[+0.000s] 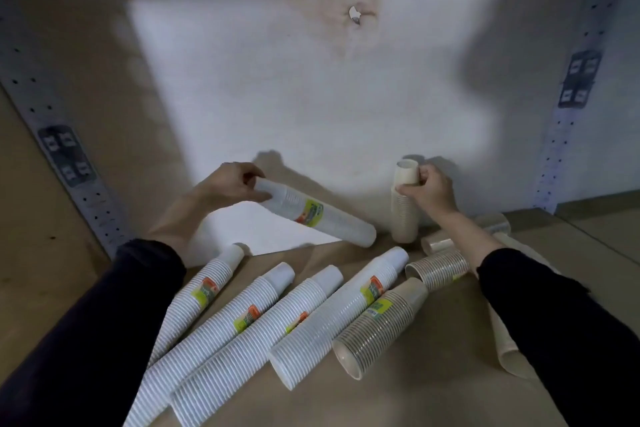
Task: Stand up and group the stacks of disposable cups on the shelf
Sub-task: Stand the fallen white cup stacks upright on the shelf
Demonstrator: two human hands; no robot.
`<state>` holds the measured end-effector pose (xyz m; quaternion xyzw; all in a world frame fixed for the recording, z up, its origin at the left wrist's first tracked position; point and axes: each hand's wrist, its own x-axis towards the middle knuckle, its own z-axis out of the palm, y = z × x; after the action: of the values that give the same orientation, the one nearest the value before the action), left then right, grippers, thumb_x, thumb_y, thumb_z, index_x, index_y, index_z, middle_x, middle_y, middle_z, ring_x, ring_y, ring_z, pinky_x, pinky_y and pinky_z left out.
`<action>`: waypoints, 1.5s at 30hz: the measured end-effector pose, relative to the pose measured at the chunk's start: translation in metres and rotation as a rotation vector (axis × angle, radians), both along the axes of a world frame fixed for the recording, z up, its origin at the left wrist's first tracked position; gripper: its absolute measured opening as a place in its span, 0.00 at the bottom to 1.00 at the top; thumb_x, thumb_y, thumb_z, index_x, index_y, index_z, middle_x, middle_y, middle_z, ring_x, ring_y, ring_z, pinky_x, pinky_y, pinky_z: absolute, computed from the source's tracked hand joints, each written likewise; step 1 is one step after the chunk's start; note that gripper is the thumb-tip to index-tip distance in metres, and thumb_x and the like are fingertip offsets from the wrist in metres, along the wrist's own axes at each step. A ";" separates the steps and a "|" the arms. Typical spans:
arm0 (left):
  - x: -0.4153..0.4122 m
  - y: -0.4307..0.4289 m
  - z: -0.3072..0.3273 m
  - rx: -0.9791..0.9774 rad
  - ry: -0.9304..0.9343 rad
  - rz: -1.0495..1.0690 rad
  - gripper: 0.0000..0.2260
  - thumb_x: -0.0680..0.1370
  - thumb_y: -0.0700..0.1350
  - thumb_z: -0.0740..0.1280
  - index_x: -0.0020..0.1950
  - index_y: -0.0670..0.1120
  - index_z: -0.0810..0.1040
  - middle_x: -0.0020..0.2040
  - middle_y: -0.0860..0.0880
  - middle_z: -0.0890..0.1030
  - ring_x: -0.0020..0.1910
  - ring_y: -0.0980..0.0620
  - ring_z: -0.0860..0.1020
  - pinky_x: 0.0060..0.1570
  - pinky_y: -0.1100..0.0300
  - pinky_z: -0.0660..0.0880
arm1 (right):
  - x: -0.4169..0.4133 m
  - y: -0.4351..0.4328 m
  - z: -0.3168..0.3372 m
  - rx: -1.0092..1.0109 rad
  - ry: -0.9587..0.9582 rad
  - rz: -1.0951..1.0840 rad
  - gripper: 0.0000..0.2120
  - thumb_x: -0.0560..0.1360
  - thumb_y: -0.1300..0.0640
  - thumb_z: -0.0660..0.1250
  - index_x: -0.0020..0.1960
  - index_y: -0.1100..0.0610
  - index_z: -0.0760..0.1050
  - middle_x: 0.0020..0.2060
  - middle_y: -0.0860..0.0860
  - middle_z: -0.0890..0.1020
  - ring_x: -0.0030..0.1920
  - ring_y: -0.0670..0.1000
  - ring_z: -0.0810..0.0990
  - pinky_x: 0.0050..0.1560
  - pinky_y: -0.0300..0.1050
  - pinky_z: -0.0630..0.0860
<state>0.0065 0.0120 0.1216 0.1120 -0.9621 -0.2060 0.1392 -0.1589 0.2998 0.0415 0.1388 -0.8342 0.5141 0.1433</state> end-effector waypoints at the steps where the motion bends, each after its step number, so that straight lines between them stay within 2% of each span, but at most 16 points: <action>1: -0.004 0.005 0.006 0.032 0.049 -0.006 0.17 0.69 0.44 0.74 0.55 0.40 0.79 0.44 0.48 0.77 0.43 0.51 0.74 0.39 0.64 0.69 | 0.002 -0.002 0.000 -0.014 -0.019 0.011 0.17 0.66 0.60 0.74 0.52 0.66 0.75 0.50 0.61 0.81 0.51 0.58 0.79 0.44 0.43 0.69; 5: -0.022 0.030 0.025 0.121 0.159 0.014 0.11 0.69 0.47 0.73 0.42 0.44 0.74 0.38 0.47 0.71 0.39 0.51 0.68 0.31 0.66 0.63 | 0.007 -0.012 -0.004 0.021 -0.063 0.037 0.18 0.65 0.60 0.75 0.51 0.65 0.76 0.47 0.58 0.81 0.47 0.55 0.78 0.42 0.42 0.67; 9: -0.039 0.052 0.035 0.075 0.203 0.037 0.17 0.71 0.47 0.71 0.30 0.46 0.65 0.27 0.51 0.65 0.28 0.54 0.63 0.22 0.71 0.61 | 0.009 -0.019 -0.012 0.046 -0.093 0.049 0.17 0.65 0.59 0.75 0.50 0.62 0.75 0.44 0.55 0.78 0.44 0.52 0.74 0.38 0.41 0.66; 12: -0.051 0.066 0.042 0.102 0.235 0.062 0.11 0.71 0.47 0.72 0.35 0.43 0.73 0.31 0.49 0.71 0.32 0.52 0.69 0.26 0.74 0.65 | 0.009 -0.021 -0.014 0.054 -0.111 0.038 0.20 0.65 0.58 0.75 0.53 0.64 0.75 0.49 0.58 0.81 0.50 0.57 0.78 0.42 0.42 0.66; 14: -0.057 0.073 0.046 0.098 0.244 0.046 0.12 0.70 0.48 0.73 0.45 0.40 0.80 0.40 0.46 0.76 0.41 0.50 0.73 0.37 0.64 0.70 | 0.008 -0.021 -0.014 0.056 -0.115 0.041 0.20 0.65 0.58 0.75 0.53 0.64 0.75 0.51 0.59 0.81 0.52 0.57 0.79 0.43 0.41 0.66; 15: -0.059 0.076 0.048 0.106 0.248 0.047 0.15 0.70 0.48 0.73 0.49 0.38 0.80 0.43 0.46 0.76 0.43 0.49 0.73 0.38 0.61 0.70 | 0.007 -0.021 -0.013 0.059 -0.118 0.046 0.20 0.65 0.58 0.75 0.54 0.64 0.75 0.52 0.59 0.81 0.53 0.57 0.79 0.43 0.41 0.66; 20: -0.069 0.087 0.049 0.143 0.246 0.085 0.21 0.69 0.49 0.74 0.54 0.36 0.79 0.46 0.46 0.75 0.46 0.47 0.74 0.42 0.59 0.69 | 0.006 -0.017 -0.011 0.061 -0.155 0.076 0.21 0.65 0.57 0.76 0.54 0.64 0.75 0.52 0.58 0.81 0.53 0.56 0.78 0.45 0.41 0.67; 24: -0.071 0.091 0.046 0.146 0.268 0.099 0.21 0.69 0.49 0.74 0.54 0.36 0.78 0.47 0.45 0.76 0.54 0.42 0.77 0.45 0.56 0.72 | 0.007 -0.015 -0.008 0.060 -0.170 0.092 0.19 0.65 0.57 0.76 0.52 0.65 0.76 0.45 0.54 0.78 0.48 0.53 0.76 0.43 0.40 0.66; 27: -0.070 0.091 0.045 0.150 0.277 0.112 0.23 0.69 0.49 0.74 0.57 0.37 0.75 0.56 0.41 0.78 0.56 0.42 0.76 0.50 0.55 0.73 | 0.009 -0.014 -0.005 0.050 -0.168 0.106 0.16 0.66 0.57 0.75 0.49 0.64 0.76 0.42 0.52 0.76 0.44 0.51 0.74 0.35 0.38 0.65; 29: -0.069 0.091 0.045 0.163 0.284 0.119 0.25 0.69 0.49 0.74 0.60 0.37 0.73 0.60 0.41 0.76 0.58 0.43 0.75 0.51 0.56 0.72 | 0.010 -0.014 -0.003 0.049 -0.156 0.108 0.16 0.66 0.57 0.75 0.48 0.64 0.76 0.41 0.53 0.76 0.44 0.51 0.73 0.37 0.38 0.65; 33: -0.064 0.094 0.048 0.180 0.289 0.121 0.28 0.69 0.49 0.75 0.62 0.37 0.71 0.61 0.41 0.75 0.60 0.44 0.75 0.52 0.57 0.72 | 0.016 -0.010 0.007 0.043 -0.122 0.092 0.10 0.67 0.59 0.74 0.40 0.61 0.73 0.35 0.51 0.74 0.41 0.51 0.72 0.31 0.37 0.64; 36: -0.056 0.094 0.052 0.181 0.299 0.129 0.28 0.69 0.48 0.75 0.62 0.36 0.71 0.60 0.41 0.76 0.59 0.44 0.75 0.50 0.59 0.70 | 0.022 -0.005 0.014 0.084 -0.073 0.063 0.17 0.69 0.60 0.71 0.29 0.57 0.63 0.28 0.49 0.67 0.39 0.51 0.69 0.32 0.40 0.62; 39: -0.042 0.093 0.053 0.160 0.297 0.145 0.24 0.70 0.46 0.74 0.61 0.36 0.71 0.59 0.41 0.77 0.58 0.44 0.75 0.48 0.60 0.69 | 0.033 0.000 0.019 0.138 -0.114 0.059 0.16 0.69 0.61 0.69 0.29 0.56 0.63 0.37 0.54 0.72 0.42 0.51 0.69 0.38 0.39 0.64; 41: -0.028 0.090 0.050 0.134 0.271 0.153 0.22 0.71 0.44 0.73 0.59 0.36 0.73 0.58 0.41 0.78 0.57 0.43 0.76 0.51 0.58 0.71 | 0.044 0.000 0.022 0.199 -0.159 0.081 0.14 0.69 0.60 0.70 0.30 0.54 0.67 0.41 0.54 0.74 0.43 0.51 0.71 0.34 0.38 0.64; 43: -0.013 0.086 0.043 0.116 0.237 0.164 0.17 0.71 0.43 0.73 0.56 0.38 0.74 0.54 0.41 0.78 0.54 0.44 0.76 0.51 0.56 0.72 | 0.058 -0.003 0.023 0.243 -0.185 0.103 0.05 0.70 0.58 0.71 0.40 0.60 0.77 0.43 0.57 0.78 0.46 0.54 0.76 0.38 0.38 0.67; 45: 0.003 0.080 0.034 0.119 0.213 0.184 0.15 0.72 0.42 0.72 0.55 0.38 0.75 0.54 0.41 0.78 0.53 0.43 0.77 0.51 0.56 0.72 | 0.071 -0.010 0.023 0.263 -0.215 0.115 0.10 0.70 0.58 0.71 0.45 0.65 0.79 0.46 0.61 0.81 0.49 0.56 0.79 0.42 0.40 0.71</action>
<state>0.0092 0.0919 0.1553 0.1850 -0.9136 -0.2600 0.2520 -0.0881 0.2902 0.0643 0.1482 -0.8954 0.4198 0.0042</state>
